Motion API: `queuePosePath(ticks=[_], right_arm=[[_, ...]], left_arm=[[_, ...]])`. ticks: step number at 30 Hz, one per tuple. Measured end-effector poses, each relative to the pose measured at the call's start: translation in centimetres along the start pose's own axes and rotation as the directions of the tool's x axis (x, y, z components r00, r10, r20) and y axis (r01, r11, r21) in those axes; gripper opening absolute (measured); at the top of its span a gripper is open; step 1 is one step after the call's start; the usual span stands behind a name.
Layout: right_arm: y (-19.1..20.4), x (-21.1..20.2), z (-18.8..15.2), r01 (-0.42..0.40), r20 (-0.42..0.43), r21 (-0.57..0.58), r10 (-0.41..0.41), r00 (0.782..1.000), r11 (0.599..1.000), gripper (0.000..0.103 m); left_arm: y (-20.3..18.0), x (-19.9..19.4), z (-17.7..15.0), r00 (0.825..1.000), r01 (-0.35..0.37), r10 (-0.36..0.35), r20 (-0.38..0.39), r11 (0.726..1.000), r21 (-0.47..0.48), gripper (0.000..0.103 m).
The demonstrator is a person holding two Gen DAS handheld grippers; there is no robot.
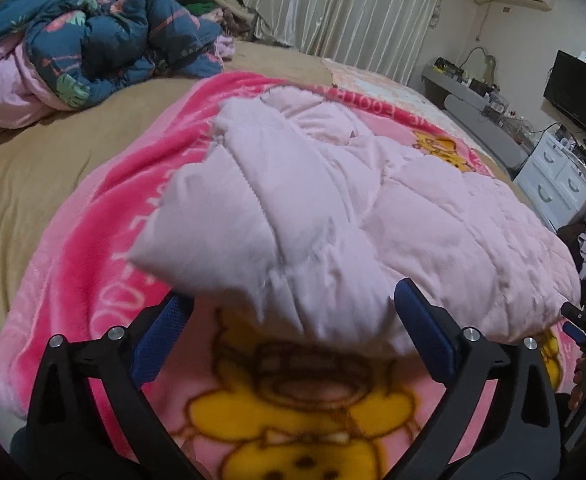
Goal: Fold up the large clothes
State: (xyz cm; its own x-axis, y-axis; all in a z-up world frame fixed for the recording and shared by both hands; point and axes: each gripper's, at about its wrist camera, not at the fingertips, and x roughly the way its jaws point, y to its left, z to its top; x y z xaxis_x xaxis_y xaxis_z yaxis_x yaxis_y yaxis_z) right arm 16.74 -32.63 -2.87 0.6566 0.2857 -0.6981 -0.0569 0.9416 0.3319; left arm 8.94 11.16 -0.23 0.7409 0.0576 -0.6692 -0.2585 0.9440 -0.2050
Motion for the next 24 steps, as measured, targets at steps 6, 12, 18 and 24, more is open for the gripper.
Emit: queuePosePath(ticks=[6, 12, 18, 24], right_arm=[[2.8, -3.6, -1.9, 0.011, 0.076, -0.138, 0.0, 0.997, 0.99, 0.099], [6.1, -7.3, -3.8, -0.017, 0.137, -0.243, 0.052, 0.989, 0.97, 0.099], [9.2, -11.3, -5.8, -0.043, 0.195, -0.338, 0.115, 0.974, 0.94, 0.099], [11.6, -13.9, -7.6, -0.05, 0.218, -0.403, 0.148, 0.965, 0.914, 0.099]], left_arm=[[-0.9, -4.7, -1.1, 0.996, -0.005, 0.002, 0.092, 0.999, 0.032, 0.094], [-2.6, -7.5, -2.6, 0.993, -0.015, 0.006, 0.115, 0.997, 0.076, 0.094], [-4.2, -9.4, -4.6, 0.991, 0.019, -0.033, 0.13, 0.994, 0.111, 0.094], [-5.8, -11.1, -6.3, 0.985, 0.048, -0.071, 0.16, 0.989, 0.142, 0.094]])
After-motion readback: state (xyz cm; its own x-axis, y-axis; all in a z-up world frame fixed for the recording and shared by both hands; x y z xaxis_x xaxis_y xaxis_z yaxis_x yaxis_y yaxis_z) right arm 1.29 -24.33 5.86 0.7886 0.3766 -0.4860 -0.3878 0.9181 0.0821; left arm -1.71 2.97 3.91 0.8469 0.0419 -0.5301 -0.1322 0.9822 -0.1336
